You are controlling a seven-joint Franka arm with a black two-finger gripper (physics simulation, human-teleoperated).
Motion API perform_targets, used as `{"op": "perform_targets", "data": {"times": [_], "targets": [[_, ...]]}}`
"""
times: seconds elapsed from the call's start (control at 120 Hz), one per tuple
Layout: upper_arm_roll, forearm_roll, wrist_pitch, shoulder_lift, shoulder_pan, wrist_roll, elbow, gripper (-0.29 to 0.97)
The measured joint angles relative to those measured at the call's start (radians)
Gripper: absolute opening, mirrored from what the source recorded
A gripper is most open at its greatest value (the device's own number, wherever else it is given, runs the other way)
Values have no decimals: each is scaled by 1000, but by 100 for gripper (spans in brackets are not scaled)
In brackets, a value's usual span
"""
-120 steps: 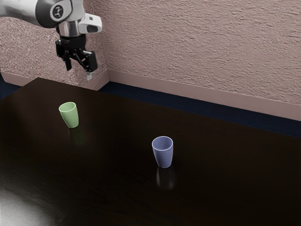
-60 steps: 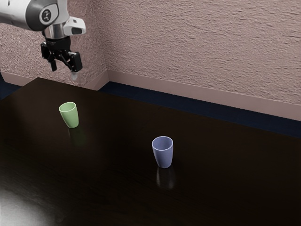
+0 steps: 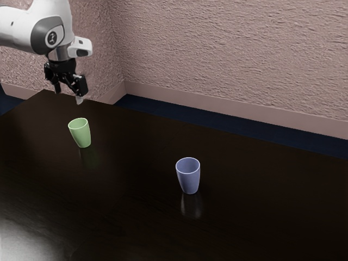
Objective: Place the left cup onto the right cup
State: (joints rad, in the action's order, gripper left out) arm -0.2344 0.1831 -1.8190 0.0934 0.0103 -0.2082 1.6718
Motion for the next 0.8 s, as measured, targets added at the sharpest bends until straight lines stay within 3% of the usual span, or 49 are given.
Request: {"op": "perform_targets", "data": {"times": [0.533,0.8], "targets": [[-95,-32,-131,61,0,-146,-9,68],[-101,-72,-184,110,-4,-219,-11,68]]}}
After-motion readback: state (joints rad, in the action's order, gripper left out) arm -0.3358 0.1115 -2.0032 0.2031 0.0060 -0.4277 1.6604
